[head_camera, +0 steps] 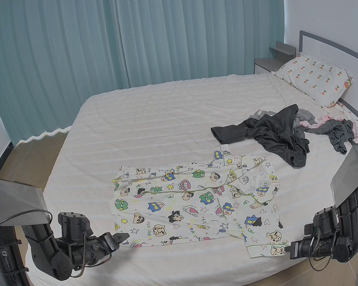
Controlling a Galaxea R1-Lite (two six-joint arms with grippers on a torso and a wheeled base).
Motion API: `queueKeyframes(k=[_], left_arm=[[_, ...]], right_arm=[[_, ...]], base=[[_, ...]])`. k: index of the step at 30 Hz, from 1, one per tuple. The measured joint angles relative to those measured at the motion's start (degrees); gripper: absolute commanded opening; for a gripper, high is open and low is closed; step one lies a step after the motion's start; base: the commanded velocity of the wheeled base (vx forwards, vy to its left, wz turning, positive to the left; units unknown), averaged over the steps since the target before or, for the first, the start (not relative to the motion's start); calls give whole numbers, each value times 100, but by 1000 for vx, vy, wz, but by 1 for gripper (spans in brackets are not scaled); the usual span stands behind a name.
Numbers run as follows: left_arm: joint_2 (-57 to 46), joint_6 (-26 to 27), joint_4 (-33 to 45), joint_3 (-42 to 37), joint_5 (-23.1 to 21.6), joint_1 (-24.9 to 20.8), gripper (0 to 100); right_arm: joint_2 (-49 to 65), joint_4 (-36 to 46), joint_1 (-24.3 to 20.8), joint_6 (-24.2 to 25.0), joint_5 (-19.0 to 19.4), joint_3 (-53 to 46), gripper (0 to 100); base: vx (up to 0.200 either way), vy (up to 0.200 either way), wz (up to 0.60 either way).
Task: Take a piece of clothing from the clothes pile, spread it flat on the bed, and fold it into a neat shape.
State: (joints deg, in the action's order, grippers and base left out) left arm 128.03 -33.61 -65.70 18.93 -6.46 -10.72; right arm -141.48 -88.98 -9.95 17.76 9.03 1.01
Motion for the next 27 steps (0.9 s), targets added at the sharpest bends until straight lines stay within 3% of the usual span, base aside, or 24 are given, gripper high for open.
queueKeyframes(k=[7, 15, 16, 27], left_arm=[[546, 1156, -18, 516, 219, 30, 100], [946, 1607, 4, 879, 239, 68, 100], [979, 1654, 9, 929, 241, 68, 0], [1117, 1944, 39, 964, 244, 55, 0]], right_arm=[[0, 0, -27, -6, -6, 0, 0], [15, 2, -41, -13, -15, 0, 0], [15, 2, -44, -20, -17, 0, 0], [-6, 0, -41, -134, -26, 0, 0]], base=[[0, 0, 0], [0, 0, 0], [0, 0, 0], [0, 0, 0]])
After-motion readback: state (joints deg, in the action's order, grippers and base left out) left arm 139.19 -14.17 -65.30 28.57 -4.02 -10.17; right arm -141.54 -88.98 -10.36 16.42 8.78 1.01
